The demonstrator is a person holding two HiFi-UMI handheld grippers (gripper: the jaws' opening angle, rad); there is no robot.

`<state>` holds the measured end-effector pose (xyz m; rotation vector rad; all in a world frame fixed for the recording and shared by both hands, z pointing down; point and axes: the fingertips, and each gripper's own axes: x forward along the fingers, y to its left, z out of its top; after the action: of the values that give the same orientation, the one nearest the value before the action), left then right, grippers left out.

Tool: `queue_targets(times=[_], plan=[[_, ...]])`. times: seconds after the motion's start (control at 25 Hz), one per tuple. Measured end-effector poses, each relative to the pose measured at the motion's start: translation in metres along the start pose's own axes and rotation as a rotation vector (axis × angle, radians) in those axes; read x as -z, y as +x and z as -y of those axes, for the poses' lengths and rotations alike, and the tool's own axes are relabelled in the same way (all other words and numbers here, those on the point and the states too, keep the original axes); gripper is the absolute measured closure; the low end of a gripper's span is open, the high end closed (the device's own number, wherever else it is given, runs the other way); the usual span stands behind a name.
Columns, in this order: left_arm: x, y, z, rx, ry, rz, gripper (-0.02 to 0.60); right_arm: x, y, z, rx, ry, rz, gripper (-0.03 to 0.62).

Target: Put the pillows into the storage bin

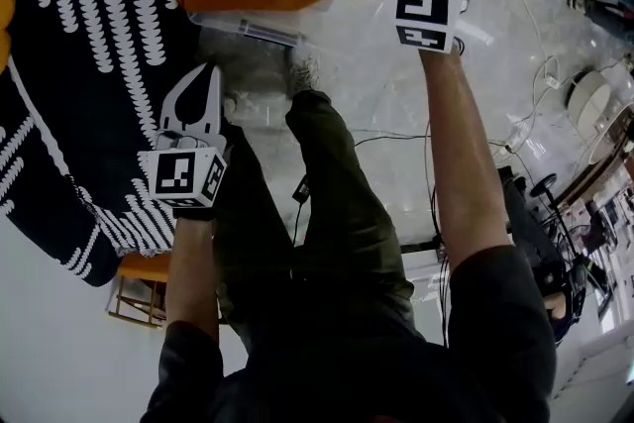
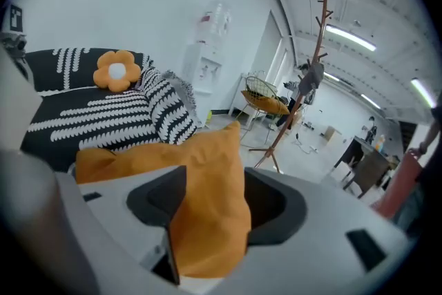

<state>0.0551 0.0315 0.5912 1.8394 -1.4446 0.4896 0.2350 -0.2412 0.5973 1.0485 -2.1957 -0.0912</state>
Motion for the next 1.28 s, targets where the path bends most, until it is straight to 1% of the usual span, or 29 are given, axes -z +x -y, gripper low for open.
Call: queue_targets(times=[0.08,0.2,0.36,0.52,0.64,0.76,0.96,1.08,1.28], plan=[[-0.014,-0.019,0.005,-0.008,0.011,0.016,0.578,-0.001,-0.035,-0.01,-0.024,0.027,-0.019,0.335],[-0.043,-0.038,0.009,-0.018,0.032,0.064,0.578,-0.005,-0.076,-0.019,-0.051,0.066,-0.041,0.335],[-0.093,-0.068,0.026,-0.025,0.072,0.127,0.578,-0.029,-0.122,-0.007,-0.053,0.128,-0.046,0.335],[-0.142,-0.121,0.038,-0.045,0.103,0.189,0.578,-0.084,-0.171,0.005,-0.045,0.155,-0.008,0.335],[-0.177,-0.159,0.037,-0.074,0.131,0.241,0.578,-0.134,-0.193,0.009,-0.059,0.135,0.049,0.335],[-0.204,-0.199,0.036,-0.11,0.152,0.287,0.578,-0.179,-0.213,0.006,-0.09,0.109,0.092,0.335],[-0.232,-0.258,0.029,-0.204,0.169,0.347,0.578,-0.24,-0.233,-0.008,-0.159,0.057,0.17,0.335],[-0.236,-0.292,0.026,-0.261,0.163,0.37,0.578,-0.261,-0.249,-0.018,-0.202,0.039,0.189,0.335],[-0.236,-0.346,0.02,-0.36,0.123,0.417,0.578,-0.289,-0.268,-0.033,-0.262,0.001,0.216,0.335]])
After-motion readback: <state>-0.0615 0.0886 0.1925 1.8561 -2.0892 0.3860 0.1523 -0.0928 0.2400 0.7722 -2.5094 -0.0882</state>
